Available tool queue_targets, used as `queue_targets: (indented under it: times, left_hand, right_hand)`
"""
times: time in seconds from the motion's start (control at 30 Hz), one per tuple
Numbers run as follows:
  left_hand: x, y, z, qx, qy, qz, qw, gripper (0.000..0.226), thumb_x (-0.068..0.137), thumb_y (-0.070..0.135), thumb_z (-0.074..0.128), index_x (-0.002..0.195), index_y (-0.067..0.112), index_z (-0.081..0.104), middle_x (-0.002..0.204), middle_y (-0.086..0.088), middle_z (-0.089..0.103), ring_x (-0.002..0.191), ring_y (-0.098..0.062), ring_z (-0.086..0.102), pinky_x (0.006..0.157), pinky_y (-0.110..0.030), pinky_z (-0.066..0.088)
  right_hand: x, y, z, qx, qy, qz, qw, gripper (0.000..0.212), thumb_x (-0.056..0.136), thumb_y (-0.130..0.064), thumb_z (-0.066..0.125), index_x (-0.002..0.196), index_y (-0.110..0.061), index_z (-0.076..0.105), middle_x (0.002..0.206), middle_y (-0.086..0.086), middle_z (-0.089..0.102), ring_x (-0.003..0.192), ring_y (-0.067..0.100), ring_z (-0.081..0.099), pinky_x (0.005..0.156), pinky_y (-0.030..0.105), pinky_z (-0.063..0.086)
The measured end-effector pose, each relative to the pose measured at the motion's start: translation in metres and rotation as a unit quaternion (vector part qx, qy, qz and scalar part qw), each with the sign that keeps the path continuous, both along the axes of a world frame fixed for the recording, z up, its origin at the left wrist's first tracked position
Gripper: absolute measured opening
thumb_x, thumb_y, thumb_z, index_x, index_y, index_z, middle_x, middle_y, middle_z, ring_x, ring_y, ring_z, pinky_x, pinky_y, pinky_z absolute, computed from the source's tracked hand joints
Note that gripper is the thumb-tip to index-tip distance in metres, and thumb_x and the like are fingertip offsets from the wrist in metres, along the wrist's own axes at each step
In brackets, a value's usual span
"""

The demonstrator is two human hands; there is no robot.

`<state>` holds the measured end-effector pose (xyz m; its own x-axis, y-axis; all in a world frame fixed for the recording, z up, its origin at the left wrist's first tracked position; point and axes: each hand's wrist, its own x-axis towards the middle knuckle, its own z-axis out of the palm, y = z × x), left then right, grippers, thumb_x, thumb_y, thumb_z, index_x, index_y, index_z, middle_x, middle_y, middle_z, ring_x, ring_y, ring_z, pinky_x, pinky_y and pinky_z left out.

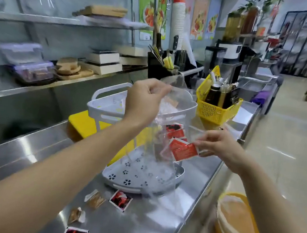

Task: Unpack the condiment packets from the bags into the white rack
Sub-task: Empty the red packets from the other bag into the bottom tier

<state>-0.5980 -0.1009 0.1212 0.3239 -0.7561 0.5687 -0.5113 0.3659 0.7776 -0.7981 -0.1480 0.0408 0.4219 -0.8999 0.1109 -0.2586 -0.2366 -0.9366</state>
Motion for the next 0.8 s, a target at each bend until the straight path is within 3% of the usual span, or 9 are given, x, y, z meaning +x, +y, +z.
queue_targets:
  times: [0.1, 0.17, 0.23, 0.3, 0.43, 0.57, 0.67, 0.73, 0.8]
  left_hand:
    - [-0.004, 0.007, -0.045, -0.001, -0.006, -0.012, 1.0, 0.021, 0.088, 0.027, 0.06, 0.068, 0.025, 0.063, 0.052, 0.01, 0.049, 0.052, -0.005, 0.038, 0.053, -0.025, 0.032]
    - [-0.005, 0.016, -0.075, -0.013, -0.012, -0.022, 1.0, 0.016, 0.09, 0.024, 0.057, 0.08, 0.016, 0.066, 0.065, -0.005, 0.056, 0.059, -0.011, 0.04, 0.055, -0.028, 0.032]
    - [0.0, 0.022, -0.105, -0.012, -0.015, -0.018, 1.0, 0.013, 0.091, 0.022, 0.056, 0.089, 0.013, 0.066, 0.074, -0.011, 0.06, 0.062, -0.006, 0.043, 0.057, -0.022, 0.034]
    - [0.012, 0.022, -0.133, 0.004, -0.015, -0.003, 1.0, 0.012, 0.091, 0.021, 0.055, 0.091, 0.014, 0.065, 0.079, 0.001, 0.062, 0.068, 0.001, 0.048, 0.061, -0.011, 0.035]
    - [0.041, 0.016, -0.163, 0.04, -0.025, 0.031, 0.998, 0.005, 0.087, 0.021, 0.059, 0.089, 0.017, 0.061, 0.084, 0.016, 0.056, 0.079, 0.012, 0.051, 0.067, -0.01, 0.039]
    - [0.066, 0.009, -0.167, 0.126, -0.061, 0.072, 0.988, 0.051, 0.068, 0.02, 0.081, 0.108, 0.006, 0.053, 0.084, 0.007, 0.043, 0.074, -0.007, 0.041, 0.066, -0.014, 0.031]
    - [0.087, 0.004, -0.178, 0.244, -0.146, 0.039, 0.958, 0.078, 0.064, 0.022, 0.083, 0.127, 0.009, 0.039, 0.119, -0.005, 0.039, 0.109, -0.018, 0.04, 0.092, -0.022, 0.032]
    - [0.098, 0.002, -0.186, 0.29, -0.244, 0.065, 0.923, 0.084, 0.066, 0.024, 0.082, 0.134, 0.014, 0.032, 0.126, -0.01, 0.036, 0.12, -0.024, 0.036, 0.099, -0.032, 0.033]
    - [0.107, 0.0, -0.194, 0.288, -0.335, 0.154, 0.884, 0.081, 0.069, 0.025, 0.079, 0.137, 0.014, 0.035, 0.119, -0.015, 0.044, 0.114, -0.033, 0.042, 0.094, -0.037, 0.036]
  right_hand:
    - [0.007, -0.002, -0.036, 0.019, 0.041, -0.017, 0.999, 0.006, 0.077, -0.006, 0.069, 0.073, -0.002, 0.066, 0.071, 0.015, 0.063, 0.067, 0.019, 0.054, 0.062, 0.027, 0.047]
    - [0.013, -0.008, -0.061, 0.027, 0.041, -0.044, 0.998, 0.013, 0.076, -0.005, 0.07, 0.065, -0.011, 0.066, 0.063, 0.009, 0.061, 0.063, 0.017, 0.052, 0.064, 0.032, 0.044]
    - [0.019, -0.013, -0.083, 0.02, 0.059, -0.087, 0.994, 0.02, 0.073, -0.009, 0.073, 0.059, -0.019, 0.065, 0.062, 0.006, 0.062, 0.063, 0.016, 0.052, 0.067, 0.035, 0.044]
    - [0.024, -0.018, -0.098, 0.003, 0.077, -0.122, 0.99, 0.024, 0.072, -0.011, 0.075, 0.055, -0.024, 0.063, 0.064, 0.008, 0.065, 0.059, 0.015, 0.052, 0.068, 0.037, 0.045]
    - [0.038, -0.023, -0.11, -0.008, 0.074, -0.174, 0.982, 0.029, 0.073, -0.006, 0.072, 0.053, -0.024, 0.061, 0.066, 0.016, 0.066, 0.066, 0.03, 0.063, 0.074, 0.049, 0.054]
    - [0.05, -0.034, -0.118, -0.018, 0.061, -0.209, 0.976, 0.011, 0.075, -0.006, 0.069, 0.064, -0.009, 0.069, 0.068, 0.018, 0.068, 0.074, 0.036, 0.067, 0.078, 0.051, 0.053]
    - [0.053, -0.04, -0.12, -0.038, 0.063, -0.224, 0.972, 0.011, 0.078, -0.009, 0.067, 0.072, -0.001, 0.07, 0.075, 0.02, 0.07, 0.076, 0.035, 0.066, 0.075, 0.043, 0.053]
    - [0.054, -0.042, -0.121, -0.044, 0.067, -0.232, 0.969, 0.011, 0.079, -0.01, 0.066, 0.075, -0.001, 0.07, 0.077, 0.02, 0.071, 0.074, 0.032, 0.064, 0.069, 0.035, 0.048]
    - [0.055, -0.045, -0.121, -0.041, 0.07, -0.231, 0.97, 0.011, 0.08, -0.01, 0.065, 0.077, -0.001, 0.071, 0.079, 0.018, 0.071, 0.071, 0.026, 0.06, 0.066, 0.028, 0.041]
